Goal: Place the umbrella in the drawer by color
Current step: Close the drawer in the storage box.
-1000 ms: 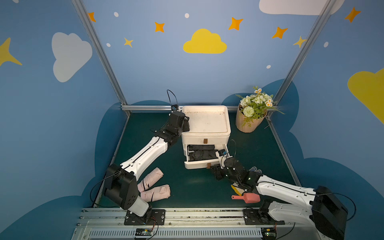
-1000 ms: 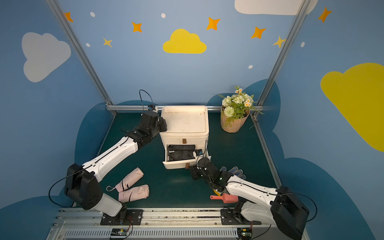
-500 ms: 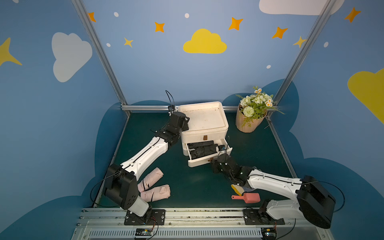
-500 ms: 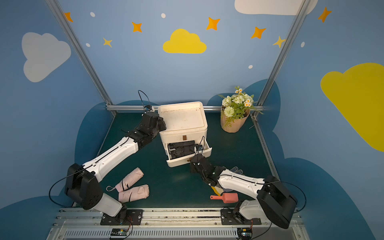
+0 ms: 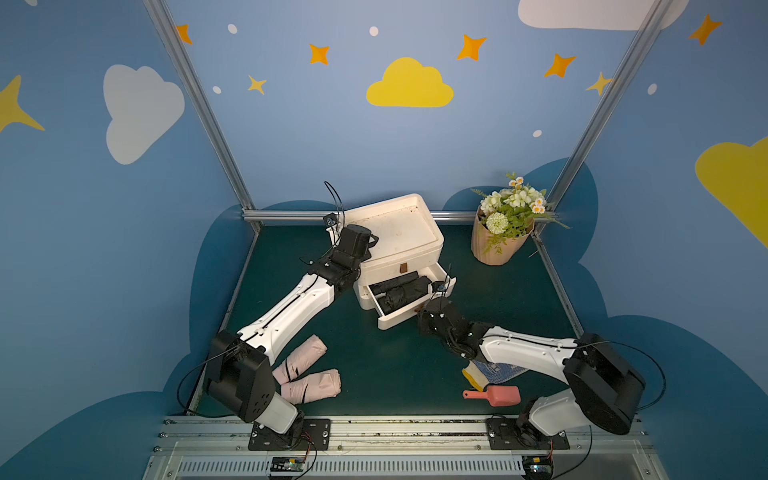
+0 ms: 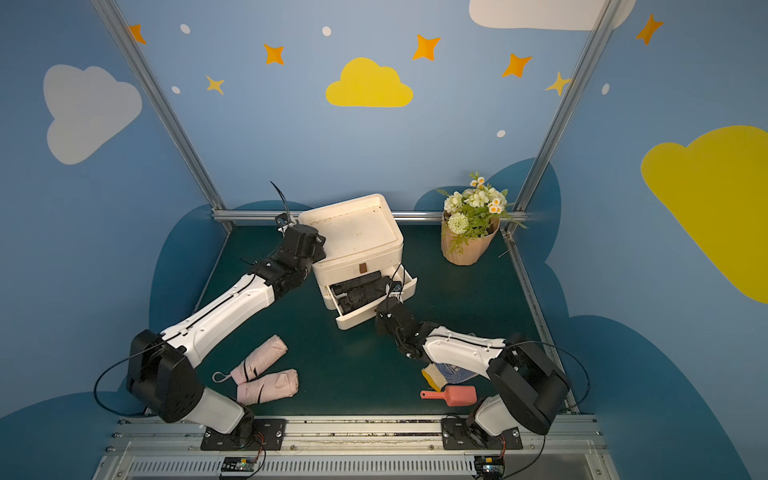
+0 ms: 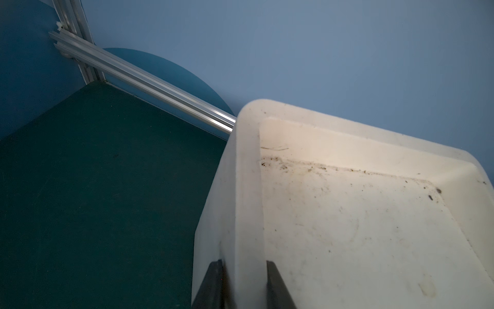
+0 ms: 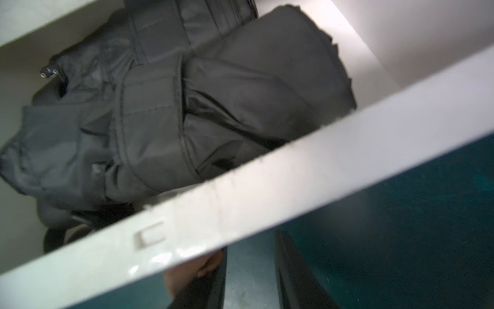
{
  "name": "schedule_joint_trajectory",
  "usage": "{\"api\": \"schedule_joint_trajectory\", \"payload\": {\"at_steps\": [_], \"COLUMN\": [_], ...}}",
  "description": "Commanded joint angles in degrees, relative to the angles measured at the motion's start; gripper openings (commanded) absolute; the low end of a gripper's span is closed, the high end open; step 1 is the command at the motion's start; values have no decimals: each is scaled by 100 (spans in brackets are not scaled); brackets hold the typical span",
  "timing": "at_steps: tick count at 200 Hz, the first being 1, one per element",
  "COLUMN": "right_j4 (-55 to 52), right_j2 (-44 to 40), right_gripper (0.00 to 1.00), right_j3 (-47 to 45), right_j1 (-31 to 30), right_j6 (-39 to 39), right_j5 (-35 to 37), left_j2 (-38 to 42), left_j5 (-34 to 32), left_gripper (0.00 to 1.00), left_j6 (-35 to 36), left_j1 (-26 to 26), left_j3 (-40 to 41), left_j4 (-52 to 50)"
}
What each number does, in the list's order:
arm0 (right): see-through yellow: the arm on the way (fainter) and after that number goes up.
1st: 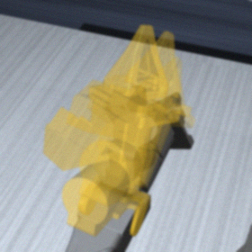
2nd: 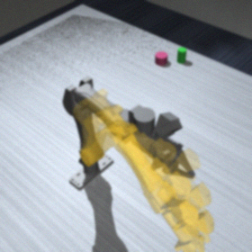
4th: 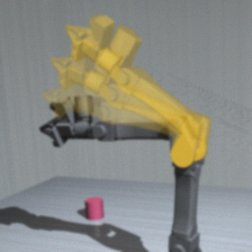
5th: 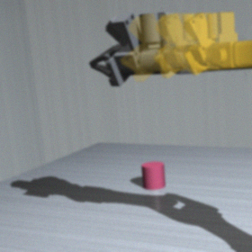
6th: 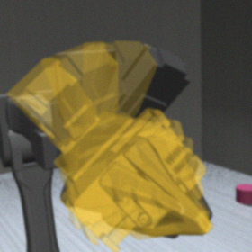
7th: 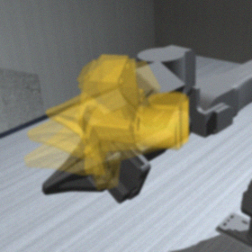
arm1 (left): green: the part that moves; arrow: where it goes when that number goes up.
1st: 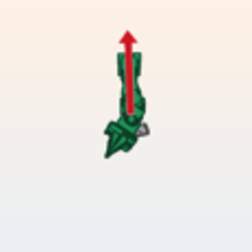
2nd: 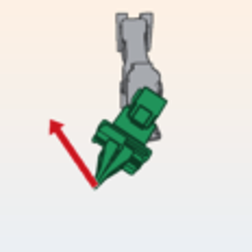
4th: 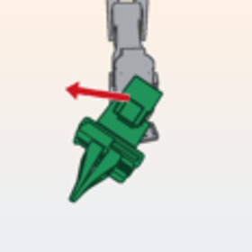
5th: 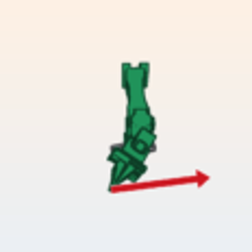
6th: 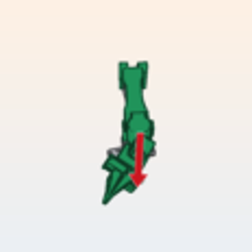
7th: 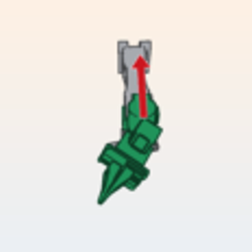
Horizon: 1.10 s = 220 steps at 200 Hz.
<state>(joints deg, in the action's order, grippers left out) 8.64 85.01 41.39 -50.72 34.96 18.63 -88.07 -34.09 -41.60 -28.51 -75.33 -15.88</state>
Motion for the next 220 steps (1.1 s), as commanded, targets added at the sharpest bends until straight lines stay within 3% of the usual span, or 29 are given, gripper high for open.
{"api": "schedule_joint_trajectory", "payload": {"at_steps": [1,46,90,160,190,220], "right_j4": [1924,1791,2603,2714,2338,1940], "right_j2": [68,87,440,848,641,297], "right_gripper": [35,35,33,33,33,33], "right_j3": [624,730,766,1201,883,456], "right_j1": [-4,-21,-36,66,97,171], "right_j6": [111,364,598,-741,-678,-871], "right_j5": [-611,-1662,-2213,-1454,-1331,-909], "left_j2": [178,97,84,47,4,-38], "left_j5": [1620,1605,1803,1983,1930,2412], "left_gripper": [3,3,3,3,3,3], "left_j6": [-355,-633,-727,-734,-498,-190], "left_j1": [-418,-419,-427,-445,-369,-218], "left_j3": [34,-77,-118,-43,-148,-210], "left_j4": [-707,-900,-904,-1008,-1125,-1050]}}
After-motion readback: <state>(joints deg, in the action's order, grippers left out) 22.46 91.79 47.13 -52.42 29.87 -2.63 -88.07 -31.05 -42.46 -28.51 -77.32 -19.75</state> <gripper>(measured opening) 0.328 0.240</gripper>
